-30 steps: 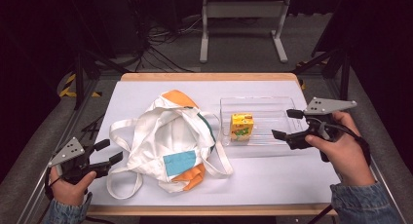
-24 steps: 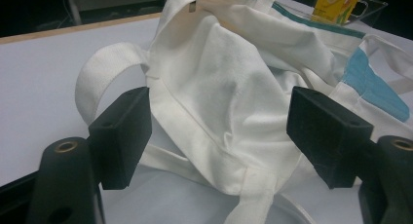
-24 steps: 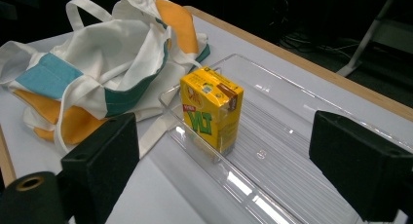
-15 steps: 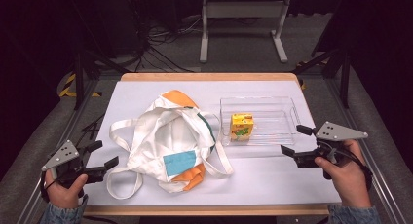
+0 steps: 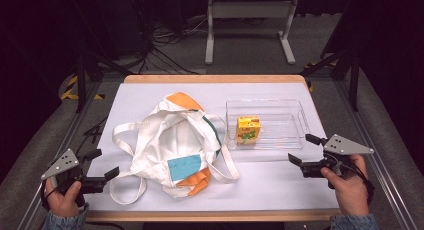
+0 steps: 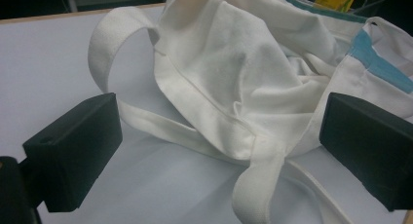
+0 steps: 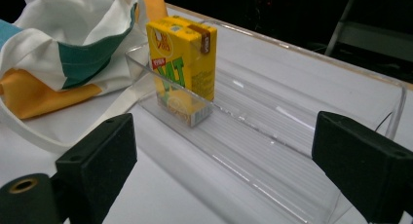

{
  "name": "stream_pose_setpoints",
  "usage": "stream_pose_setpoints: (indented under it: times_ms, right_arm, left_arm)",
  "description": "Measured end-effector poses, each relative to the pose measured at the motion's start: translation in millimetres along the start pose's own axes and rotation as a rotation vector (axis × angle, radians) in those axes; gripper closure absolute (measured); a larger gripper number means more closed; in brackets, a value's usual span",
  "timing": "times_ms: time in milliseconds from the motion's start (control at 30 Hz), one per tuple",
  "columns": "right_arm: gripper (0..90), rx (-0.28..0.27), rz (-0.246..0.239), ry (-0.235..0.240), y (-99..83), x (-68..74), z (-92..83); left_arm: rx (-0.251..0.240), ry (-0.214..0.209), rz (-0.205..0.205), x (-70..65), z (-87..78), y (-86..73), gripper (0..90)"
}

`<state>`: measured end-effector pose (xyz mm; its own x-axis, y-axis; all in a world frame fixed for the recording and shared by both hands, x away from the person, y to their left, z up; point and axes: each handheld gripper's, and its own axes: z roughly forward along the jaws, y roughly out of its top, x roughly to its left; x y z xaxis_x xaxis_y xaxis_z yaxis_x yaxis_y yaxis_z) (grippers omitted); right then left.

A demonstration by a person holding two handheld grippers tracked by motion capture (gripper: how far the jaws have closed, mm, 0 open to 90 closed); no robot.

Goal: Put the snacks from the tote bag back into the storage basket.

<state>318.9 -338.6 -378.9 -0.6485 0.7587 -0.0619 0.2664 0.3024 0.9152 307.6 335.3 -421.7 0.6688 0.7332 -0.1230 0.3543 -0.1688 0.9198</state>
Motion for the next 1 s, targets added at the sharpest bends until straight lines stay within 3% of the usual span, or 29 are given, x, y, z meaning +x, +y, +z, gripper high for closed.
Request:
stream_pose_setpoints:
  times_ms: [333, 467, 567, 700, 1000]
  right_arm:
    - [8.7, 0.066, 0.071, -0.024, -31.4, -9.9, 17.8]
    - [8.6, 0.126, 0.110, -0.081, -38.6, -13.8, 20.3]
    - [8.7, 0.222, 0.112, -0.146, -46.4, -16.3, 24.2]
    - [8.7, 0.219, 0.145, -0.127, -49.7, -17.6, 26.6]
    - [8.6, 0.223, 0.157, -0.113, -49.6, -17.0, 27.9]
  left_arm:
    - [-0.001, 0.008, -0.009, 4.6, 7.6, -7.1, 1.1]
    - [0.009, 0.007, 0.000, 7.1, 9.4, -9.1, 1.1]
    - [0.018, 0.008, 0.007, 8.4, 11.3, -10.5, 1.1]
    - [0.043, 0.003, 0.012, 11.8, 15.2, -13.6, 1.1]
    - [0.071, -0.003, 0.014, 11.9, 18.8, -14.8, 1.3]
